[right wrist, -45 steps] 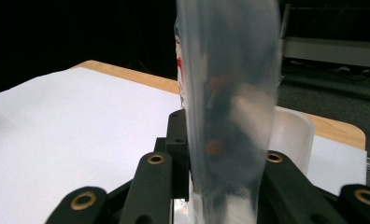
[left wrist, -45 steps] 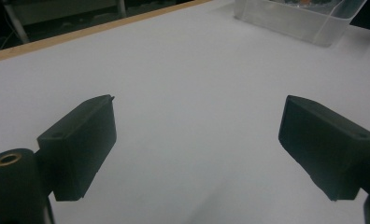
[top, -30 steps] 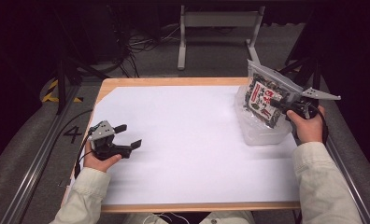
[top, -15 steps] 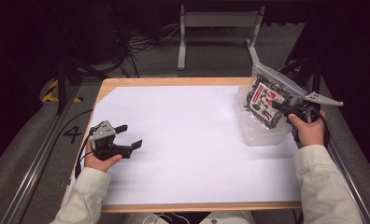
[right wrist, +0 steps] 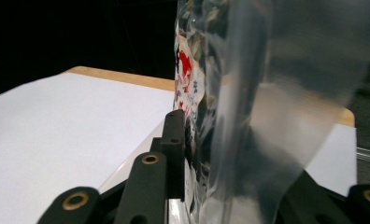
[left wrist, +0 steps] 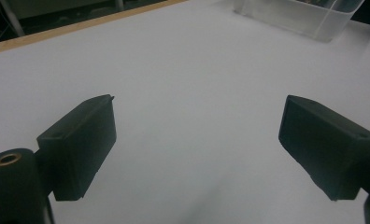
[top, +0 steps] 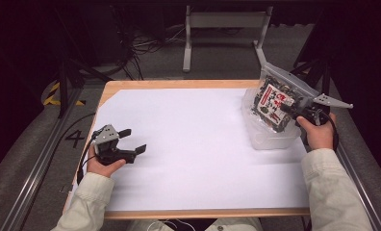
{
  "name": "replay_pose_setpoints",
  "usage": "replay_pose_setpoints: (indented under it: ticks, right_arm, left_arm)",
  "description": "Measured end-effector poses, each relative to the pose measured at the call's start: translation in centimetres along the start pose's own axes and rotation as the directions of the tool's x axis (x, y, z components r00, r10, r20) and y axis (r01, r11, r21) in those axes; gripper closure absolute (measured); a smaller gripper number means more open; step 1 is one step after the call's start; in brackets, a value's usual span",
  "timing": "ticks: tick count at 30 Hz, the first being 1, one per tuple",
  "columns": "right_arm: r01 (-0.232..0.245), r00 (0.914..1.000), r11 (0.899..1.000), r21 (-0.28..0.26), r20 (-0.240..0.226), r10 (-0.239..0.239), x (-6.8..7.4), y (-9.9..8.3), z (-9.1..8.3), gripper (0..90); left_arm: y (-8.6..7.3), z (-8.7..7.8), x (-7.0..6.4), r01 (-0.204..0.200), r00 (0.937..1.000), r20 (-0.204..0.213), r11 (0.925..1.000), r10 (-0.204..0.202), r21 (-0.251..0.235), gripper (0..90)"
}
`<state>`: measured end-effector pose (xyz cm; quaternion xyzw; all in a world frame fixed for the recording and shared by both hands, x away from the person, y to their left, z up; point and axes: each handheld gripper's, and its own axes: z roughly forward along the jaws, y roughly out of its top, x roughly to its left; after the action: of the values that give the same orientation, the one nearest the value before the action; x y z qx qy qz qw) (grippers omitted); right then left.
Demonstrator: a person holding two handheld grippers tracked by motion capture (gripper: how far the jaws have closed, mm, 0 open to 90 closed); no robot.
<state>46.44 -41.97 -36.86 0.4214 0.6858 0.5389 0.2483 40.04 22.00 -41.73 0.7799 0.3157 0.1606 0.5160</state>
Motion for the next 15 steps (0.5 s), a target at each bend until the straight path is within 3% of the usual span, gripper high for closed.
replay_pose_setpoints:
  ticks: [8, 10, 15]
  right_arm:
    - [-0.003, 0.9994, 1.0, -0.01, 0.035, 0.003, -0.04, 0.2, -0.47, 53.0]
    - [-0.027, 0.9993, 0.999, -0.03, 0.027, 0.028, -0.05, 0.17, -0.61, 45.4]
    - [-0.014, 0.9997, 0.999, -0.034, 0.017, 0.015, 0.23, 0.24, -1.0, 38.2]
  left_arm:
    - [0.04, -0.11, 0.0, -0.008, 1.0, -0.001, 1.0, 0.008, 0.002, 12.1]
    - [0.04, -0.1, -0.03, -0.003, 1.0, 0.0, 1.0, 0.003, 0.001, 12.1]
    - [0.04, -0.06, -0.07, -0.003, 1.0, 0.001, 1.0, 0.003, 0.002, 12.1]
